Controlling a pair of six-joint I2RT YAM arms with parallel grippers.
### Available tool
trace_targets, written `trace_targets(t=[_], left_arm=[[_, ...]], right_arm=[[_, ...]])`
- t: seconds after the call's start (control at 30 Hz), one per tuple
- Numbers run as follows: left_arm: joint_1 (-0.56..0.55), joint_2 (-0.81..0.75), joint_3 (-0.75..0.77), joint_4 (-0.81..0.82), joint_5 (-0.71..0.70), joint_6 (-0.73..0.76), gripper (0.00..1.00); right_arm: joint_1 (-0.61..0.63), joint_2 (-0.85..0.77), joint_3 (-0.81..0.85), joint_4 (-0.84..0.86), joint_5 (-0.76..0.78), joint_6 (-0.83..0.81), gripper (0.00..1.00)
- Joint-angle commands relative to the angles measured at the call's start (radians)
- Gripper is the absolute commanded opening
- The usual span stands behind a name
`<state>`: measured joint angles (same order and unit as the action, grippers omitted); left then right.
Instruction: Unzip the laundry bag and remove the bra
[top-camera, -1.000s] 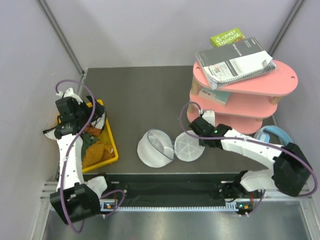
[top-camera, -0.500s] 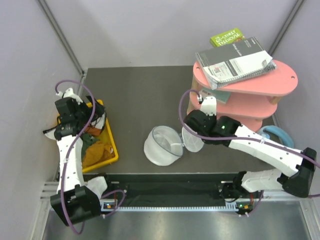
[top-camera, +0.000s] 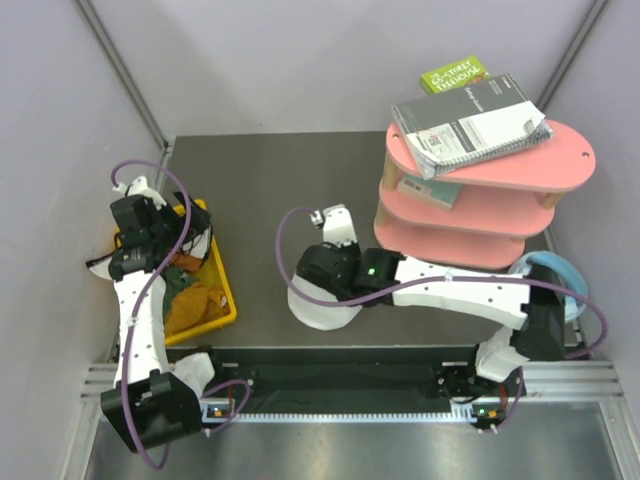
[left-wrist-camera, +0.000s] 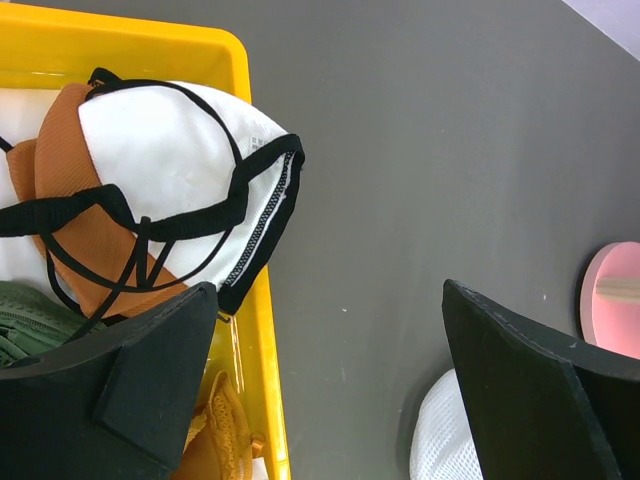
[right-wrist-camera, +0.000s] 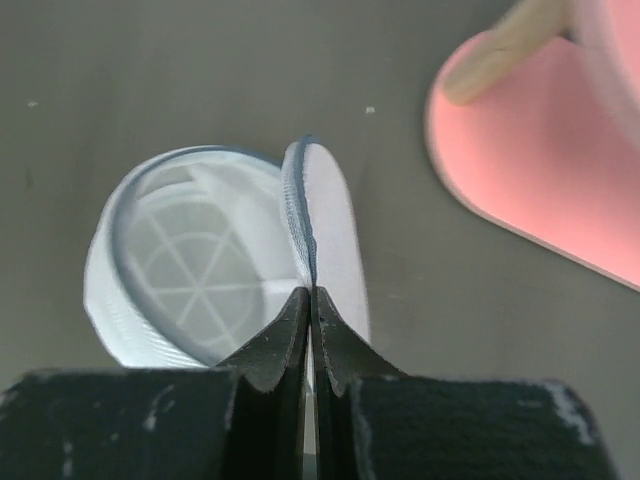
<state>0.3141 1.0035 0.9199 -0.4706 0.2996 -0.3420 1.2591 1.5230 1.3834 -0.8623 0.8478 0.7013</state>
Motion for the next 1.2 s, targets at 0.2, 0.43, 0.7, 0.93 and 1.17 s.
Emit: trace_targets(t=[0.2,0.43,0.7,0.93,1.17], left_arm=[[-0.015,-0.019,-0.018,0.053,0.022,-0.003,0.99],[-0.024,-0.019,-0.018,0.052,0.003,0.0,0.99],[-0.09,-0.011,-0.012,0.036,-0.039,0.021,0.99],[-0.176,-0.022,-0.009,0.027,-0.08,0.041,0.99],[-0.297,-0.045,-0.009,0.029,-0.083,0.067,0.99]], right_arm=[[0.04,0.137,0.042,0.332,-0.227,-0.081,0.0],[0.036,0.152,-0.03,0.545,-0.464,-0.111,0.04],[0.002,0.071,-0.139,0.637,-0.536,-0.129,0.66],[-0.078,-0.078,-0.355,0.759,-0.552,-0.138,1.0],[-0.179,-0.321,-0.572,0.812,-0.491,-0.151,1.0]])
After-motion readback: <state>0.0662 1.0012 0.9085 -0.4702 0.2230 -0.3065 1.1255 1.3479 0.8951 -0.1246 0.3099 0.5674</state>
